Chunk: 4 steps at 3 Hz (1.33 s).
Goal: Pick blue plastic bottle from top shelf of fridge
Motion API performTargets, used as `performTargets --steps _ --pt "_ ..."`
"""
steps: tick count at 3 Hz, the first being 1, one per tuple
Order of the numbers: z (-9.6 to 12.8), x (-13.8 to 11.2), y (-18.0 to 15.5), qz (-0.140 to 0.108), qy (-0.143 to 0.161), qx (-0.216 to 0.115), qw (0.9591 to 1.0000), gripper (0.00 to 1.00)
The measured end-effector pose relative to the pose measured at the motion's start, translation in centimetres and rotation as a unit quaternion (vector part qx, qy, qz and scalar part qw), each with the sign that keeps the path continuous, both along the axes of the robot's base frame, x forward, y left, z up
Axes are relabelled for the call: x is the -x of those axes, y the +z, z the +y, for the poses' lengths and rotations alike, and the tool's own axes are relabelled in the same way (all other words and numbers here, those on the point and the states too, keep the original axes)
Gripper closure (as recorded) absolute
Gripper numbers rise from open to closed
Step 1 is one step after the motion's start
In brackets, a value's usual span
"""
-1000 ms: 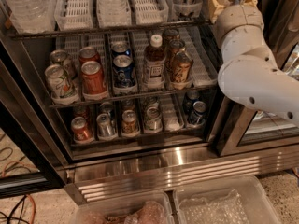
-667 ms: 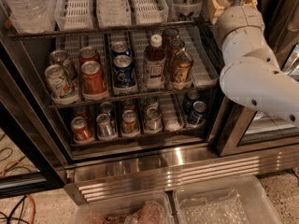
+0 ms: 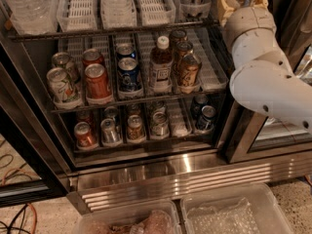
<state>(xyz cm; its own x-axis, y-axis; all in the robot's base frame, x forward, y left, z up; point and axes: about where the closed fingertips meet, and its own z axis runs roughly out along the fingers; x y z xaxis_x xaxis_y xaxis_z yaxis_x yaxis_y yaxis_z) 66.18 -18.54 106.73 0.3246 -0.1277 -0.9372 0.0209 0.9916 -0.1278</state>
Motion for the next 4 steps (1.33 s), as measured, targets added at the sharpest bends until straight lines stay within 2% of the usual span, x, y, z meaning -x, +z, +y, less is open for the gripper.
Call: performTargets --steps 3,4 --pt "-0.08 -0.12 -0.01 0.006 -0.001 -0.004 1.0000 0.14" --pt "-0.31 -0.59 0.51 0.001 -0.003 -0.003 1.0000 0.19"
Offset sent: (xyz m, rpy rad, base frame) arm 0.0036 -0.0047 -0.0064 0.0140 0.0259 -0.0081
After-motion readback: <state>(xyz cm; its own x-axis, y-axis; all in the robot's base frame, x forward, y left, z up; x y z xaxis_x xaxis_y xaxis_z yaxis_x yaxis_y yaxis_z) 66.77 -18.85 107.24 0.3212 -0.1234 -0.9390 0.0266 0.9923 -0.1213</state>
